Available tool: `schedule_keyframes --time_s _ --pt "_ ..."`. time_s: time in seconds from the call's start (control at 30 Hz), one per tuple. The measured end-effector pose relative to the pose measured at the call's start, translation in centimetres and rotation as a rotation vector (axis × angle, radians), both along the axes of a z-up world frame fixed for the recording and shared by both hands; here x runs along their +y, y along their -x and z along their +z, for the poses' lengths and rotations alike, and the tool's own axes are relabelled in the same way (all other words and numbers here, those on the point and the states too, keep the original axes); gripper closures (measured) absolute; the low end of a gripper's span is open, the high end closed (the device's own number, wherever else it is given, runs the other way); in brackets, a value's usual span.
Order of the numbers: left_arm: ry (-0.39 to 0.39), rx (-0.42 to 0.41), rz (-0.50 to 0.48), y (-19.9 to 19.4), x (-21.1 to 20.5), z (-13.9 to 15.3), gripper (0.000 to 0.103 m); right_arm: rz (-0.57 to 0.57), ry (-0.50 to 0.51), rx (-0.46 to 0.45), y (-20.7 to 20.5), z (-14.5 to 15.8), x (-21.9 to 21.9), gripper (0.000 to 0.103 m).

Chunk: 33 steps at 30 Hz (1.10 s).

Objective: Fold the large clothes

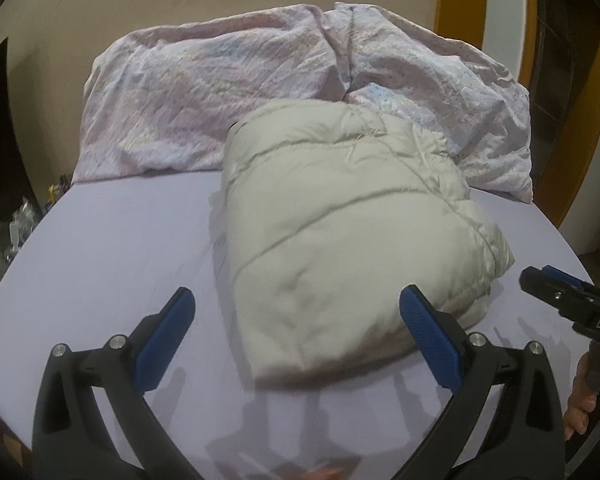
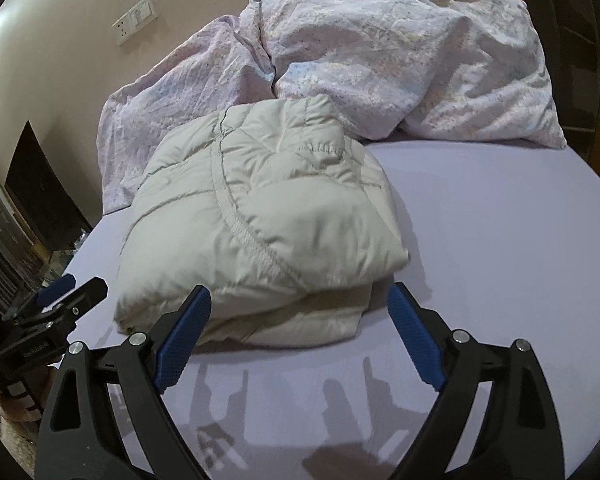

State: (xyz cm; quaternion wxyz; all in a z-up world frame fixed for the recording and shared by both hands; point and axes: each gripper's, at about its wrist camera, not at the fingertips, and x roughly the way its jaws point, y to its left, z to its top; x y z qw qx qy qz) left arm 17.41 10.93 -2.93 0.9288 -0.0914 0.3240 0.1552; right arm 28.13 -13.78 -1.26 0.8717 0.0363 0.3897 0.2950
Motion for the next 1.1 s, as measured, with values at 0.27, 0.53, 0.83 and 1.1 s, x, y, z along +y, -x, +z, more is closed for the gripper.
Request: schedule_keyframes --time_s 0.27,0.53,0.83,1.1 --pt "0.088 0.031 0.019 3.3 0.1 -0.9 0.002 0.009 -0.009 0.021 2.8 -0.2 -0.5 0.011" --pt "0.096 0.043 -0.011 5.1 -1.3 -0.8 0.002 0.023 -0.03 0.034 4.7 -0.2 -0.9 0.011" --pt "0.126 0.051 -0.027 6.2 -2.0 -0.8 0.002 0.032 -0.043 0.051 5.8 -0.2 -1.5 0.011" --pt "0.134 0.057 -0.042 6.8 -3.0 -0.8 0.002 0.046 -0.059 0.059 7.0 0.0 -1.9 0.011"
